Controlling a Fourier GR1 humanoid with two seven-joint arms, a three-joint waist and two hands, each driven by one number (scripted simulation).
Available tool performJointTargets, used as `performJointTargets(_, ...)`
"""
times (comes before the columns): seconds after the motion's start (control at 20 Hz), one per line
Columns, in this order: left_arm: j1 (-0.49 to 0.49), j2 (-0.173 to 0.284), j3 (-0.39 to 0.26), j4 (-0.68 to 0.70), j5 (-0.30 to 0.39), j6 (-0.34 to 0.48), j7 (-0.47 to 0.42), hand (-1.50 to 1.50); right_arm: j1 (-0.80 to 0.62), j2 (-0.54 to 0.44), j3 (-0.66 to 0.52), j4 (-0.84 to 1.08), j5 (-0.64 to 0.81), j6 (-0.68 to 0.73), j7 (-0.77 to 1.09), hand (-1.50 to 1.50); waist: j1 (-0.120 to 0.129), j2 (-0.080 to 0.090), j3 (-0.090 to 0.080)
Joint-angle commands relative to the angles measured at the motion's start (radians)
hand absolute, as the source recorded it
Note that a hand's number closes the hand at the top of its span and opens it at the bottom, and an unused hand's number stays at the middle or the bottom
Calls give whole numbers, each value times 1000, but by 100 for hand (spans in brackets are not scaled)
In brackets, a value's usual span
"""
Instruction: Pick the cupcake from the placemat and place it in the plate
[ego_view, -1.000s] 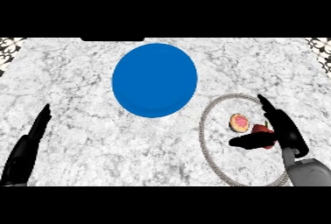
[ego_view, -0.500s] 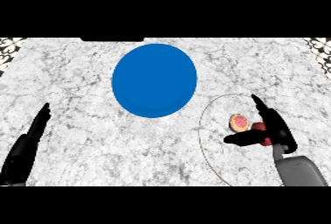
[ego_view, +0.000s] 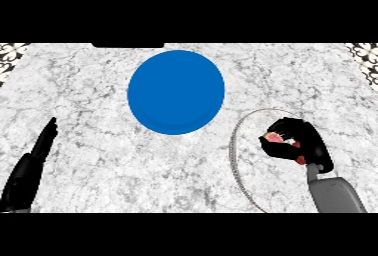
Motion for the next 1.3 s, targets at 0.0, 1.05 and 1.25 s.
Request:
performJointTargets(0.0, -47, -23, 5, -9, -34, -12, 51, 0, -40, 14, -36, 110, 25, 9, -61, 150, 1, 7, 7)
performJointTargets(1.05, -117, -41, -59, -5, -43, -45, 8, 0, -668, -425, -2, 470, 191, 202, -930, 150, 139, 58, 14)
performJointTargets(1.25, -117, -32, -55, 13, -50, -48, 17, 0, -759, -393, -40, 564, 114, 255, -1125, 150, 129, 50, 12)
